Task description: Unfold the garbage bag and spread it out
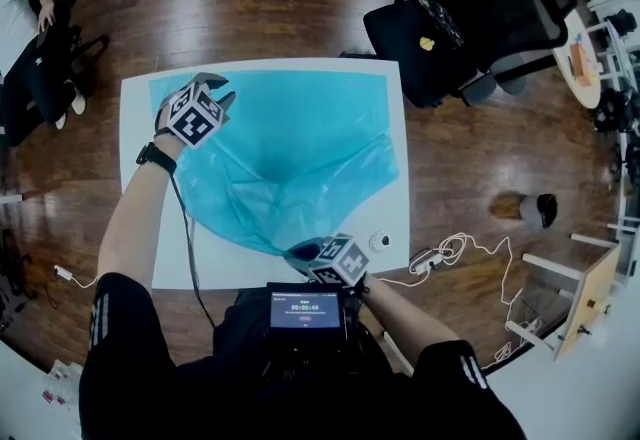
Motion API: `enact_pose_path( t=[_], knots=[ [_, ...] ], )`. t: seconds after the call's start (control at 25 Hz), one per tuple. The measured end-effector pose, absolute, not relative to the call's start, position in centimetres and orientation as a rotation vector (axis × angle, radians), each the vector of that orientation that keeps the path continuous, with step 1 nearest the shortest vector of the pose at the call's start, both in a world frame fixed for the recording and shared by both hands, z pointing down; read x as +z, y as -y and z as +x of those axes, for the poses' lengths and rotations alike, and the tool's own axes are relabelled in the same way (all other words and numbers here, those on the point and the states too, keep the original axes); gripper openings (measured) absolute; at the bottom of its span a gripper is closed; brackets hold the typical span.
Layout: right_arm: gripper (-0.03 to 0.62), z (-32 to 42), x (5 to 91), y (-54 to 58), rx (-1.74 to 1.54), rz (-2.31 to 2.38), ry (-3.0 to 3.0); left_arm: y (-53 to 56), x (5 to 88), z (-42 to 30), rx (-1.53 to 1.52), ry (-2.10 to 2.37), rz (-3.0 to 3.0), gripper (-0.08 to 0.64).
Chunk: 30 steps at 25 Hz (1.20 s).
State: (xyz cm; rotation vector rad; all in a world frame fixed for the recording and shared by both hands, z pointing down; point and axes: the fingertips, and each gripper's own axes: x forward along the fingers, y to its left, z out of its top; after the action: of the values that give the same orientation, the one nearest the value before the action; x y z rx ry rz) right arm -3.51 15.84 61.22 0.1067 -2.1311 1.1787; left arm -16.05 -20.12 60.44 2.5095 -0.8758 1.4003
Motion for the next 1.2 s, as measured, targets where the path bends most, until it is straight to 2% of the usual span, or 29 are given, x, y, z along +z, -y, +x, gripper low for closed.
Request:
enact_pose_path(
  t=[0.16,0.4,1.0,1.2],
  knots=[
    [0.02,-3.6,61.1,-15.4,1.161,0.116,2.139,18.3,65.4,-11.9,1.462,0.721,2.486,0.11],
    [0.02,-3.6,61.2,-15.6,1.18,0.134,2.141,17.1,71.4,-11.6,1.611,0.641,2.408,0.115],
    [0.026,-2.0,62.1,-17.1,1.281,0.159,2.115,17.9,71.6,-12.2,1.553,0.747,2.382,0.115],
    [0.089,-1.0,61.1,-16.7,1.298,0.188,2.151,17.9,71.7,-12.1,1.596,0.724,2.395,0.114]
  ],
)
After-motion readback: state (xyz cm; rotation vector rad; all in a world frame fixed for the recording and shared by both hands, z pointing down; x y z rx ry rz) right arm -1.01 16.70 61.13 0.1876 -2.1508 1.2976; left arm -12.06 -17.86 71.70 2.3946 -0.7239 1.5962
